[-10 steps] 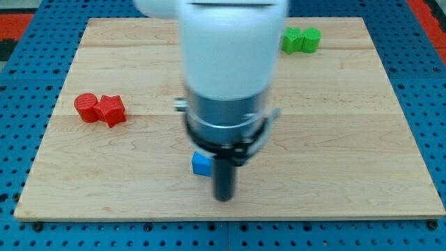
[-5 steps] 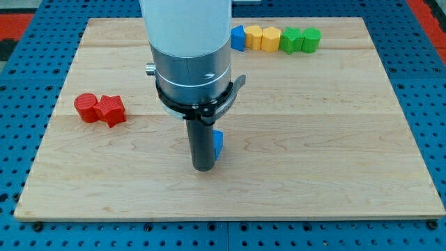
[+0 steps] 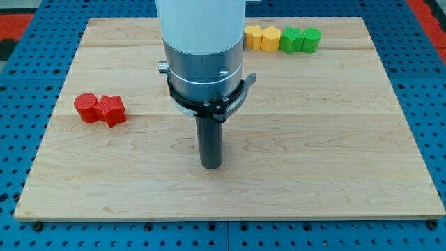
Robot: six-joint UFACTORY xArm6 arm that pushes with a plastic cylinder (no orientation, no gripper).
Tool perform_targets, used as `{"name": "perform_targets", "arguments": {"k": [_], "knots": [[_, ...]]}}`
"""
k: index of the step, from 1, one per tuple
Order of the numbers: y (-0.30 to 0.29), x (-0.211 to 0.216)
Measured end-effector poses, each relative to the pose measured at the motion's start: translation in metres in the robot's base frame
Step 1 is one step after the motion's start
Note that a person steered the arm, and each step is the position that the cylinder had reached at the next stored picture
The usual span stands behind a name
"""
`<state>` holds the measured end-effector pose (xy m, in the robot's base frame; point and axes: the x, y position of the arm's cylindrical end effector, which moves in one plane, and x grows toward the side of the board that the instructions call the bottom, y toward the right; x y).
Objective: Move the blue cube towards top center
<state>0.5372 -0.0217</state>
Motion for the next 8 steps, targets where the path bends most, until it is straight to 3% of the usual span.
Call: {"name": "perform_targets", "arguments": {"k": [2, 8], "knots": [[0.0, -0.011], [-0.037, -0.132]]}}
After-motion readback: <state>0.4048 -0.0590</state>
